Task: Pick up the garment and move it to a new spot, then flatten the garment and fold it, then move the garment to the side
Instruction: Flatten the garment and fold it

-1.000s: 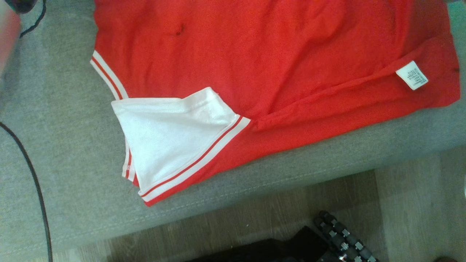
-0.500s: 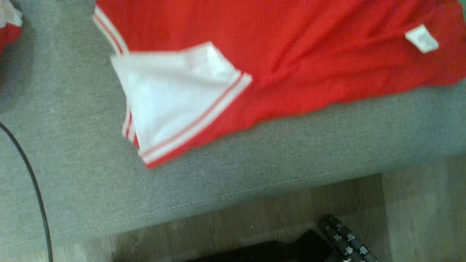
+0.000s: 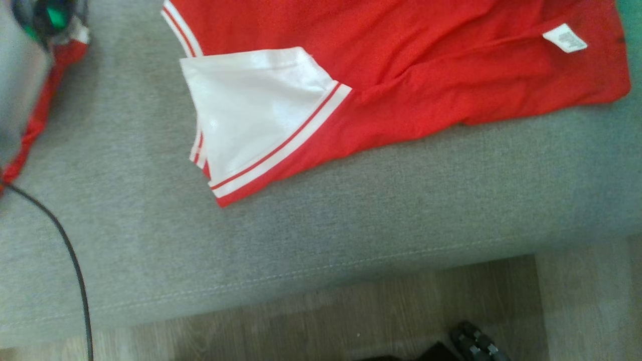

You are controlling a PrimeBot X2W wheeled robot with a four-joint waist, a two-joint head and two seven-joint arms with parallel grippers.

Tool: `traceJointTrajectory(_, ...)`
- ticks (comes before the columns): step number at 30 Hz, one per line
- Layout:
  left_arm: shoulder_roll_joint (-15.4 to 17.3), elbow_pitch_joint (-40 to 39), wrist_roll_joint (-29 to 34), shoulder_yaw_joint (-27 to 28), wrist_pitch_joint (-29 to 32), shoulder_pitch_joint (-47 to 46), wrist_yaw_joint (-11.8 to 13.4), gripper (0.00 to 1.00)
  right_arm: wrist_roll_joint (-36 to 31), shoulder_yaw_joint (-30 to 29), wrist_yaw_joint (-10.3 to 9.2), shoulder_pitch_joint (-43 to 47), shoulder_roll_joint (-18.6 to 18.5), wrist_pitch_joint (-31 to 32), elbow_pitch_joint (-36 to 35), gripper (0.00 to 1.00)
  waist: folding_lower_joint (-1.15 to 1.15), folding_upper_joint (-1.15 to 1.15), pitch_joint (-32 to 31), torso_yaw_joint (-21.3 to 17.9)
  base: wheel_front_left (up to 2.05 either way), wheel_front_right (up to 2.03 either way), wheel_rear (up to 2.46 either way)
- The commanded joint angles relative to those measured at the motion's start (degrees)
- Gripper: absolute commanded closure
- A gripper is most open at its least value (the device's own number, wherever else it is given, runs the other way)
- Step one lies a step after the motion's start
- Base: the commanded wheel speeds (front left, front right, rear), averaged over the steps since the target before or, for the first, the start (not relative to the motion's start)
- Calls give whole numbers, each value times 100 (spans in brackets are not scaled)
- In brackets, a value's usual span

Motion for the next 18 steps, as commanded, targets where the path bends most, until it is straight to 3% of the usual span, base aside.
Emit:
traceJointTrajectory(1, 350, -278, -80, 230, -51, -26, 5, 100, 60, -1, -2, 136, -148, 37, -258, 100, 0, 0, -154, 100, 0, 0, 0)
traceJointTrajectory(6, 748, -1308, -333, 306, -69, 842, 225, 100, 133, 28, -2, 739, -328, 130, -484, 100, 0, 0, -390, 215, 0, 0, 0)
traceJointTrajectory(18, 1775, -4260, -1176, 429, 187, 2927, 1481, 100, 174, -144, -2, 1645, -507, 214, -911, 100, 0, 0, -538, 400, 0, 0, 0)
